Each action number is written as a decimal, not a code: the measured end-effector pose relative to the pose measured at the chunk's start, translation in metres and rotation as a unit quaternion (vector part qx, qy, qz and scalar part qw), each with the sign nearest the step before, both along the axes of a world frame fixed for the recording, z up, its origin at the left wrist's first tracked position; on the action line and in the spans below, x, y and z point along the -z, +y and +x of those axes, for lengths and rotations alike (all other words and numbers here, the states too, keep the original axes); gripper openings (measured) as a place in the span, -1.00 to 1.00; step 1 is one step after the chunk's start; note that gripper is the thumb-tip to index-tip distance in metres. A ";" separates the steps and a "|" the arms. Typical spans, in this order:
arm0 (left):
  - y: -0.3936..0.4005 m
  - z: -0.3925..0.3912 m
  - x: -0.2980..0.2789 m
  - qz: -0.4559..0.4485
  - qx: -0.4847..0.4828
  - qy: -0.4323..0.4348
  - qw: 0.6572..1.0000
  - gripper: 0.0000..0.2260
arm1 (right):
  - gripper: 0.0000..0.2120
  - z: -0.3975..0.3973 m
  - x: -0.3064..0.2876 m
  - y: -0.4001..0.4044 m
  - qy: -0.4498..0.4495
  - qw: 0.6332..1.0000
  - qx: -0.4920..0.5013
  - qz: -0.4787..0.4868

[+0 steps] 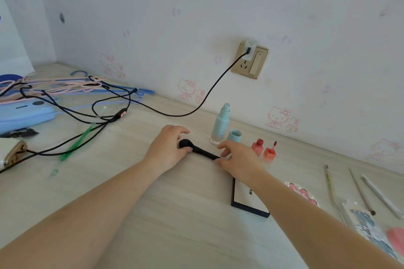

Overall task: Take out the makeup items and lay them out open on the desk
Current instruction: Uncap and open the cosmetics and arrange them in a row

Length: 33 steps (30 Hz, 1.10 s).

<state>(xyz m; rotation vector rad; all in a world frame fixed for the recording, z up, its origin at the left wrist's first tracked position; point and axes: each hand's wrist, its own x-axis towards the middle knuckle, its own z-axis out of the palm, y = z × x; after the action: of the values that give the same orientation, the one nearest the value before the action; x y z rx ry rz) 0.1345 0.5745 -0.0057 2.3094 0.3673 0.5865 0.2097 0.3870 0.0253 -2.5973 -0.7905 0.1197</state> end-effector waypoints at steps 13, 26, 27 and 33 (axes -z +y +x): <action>-0.121 0.025 -0.060 -0.038 0.243 -0.059 0.968 -0.81 | -0.76 0.010 -0.070 -0.159 -0.078 0.985 0.077 0.134; -0.264 0.136 -0.049 0.290 0.361 0.090 0.882 -0.57 | -0.82 0.061 -0.048 -0.274 -0.034 0.980 0.196 0.018; -0.271 0.143 -0.047 0.318 0.365 0.096 0.869 -0.56 | -0.81 0.064 -0.046 -0.275 -0.028 0.981 0.193 0.006; -0.289 0.171 -0.042 0.548 0.405 0.038 0.731 -0.67 | -0.72 0.082 -0.027 -0.261 -0.014 0.984 0.150 -0.096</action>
<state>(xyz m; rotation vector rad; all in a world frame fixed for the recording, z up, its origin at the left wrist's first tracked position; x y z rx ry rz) 0.3059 0.2859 0.0361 3.1703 -1.2798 0.2268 0.2913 0.1257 0.0519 -2.8721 -0.4039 0.0727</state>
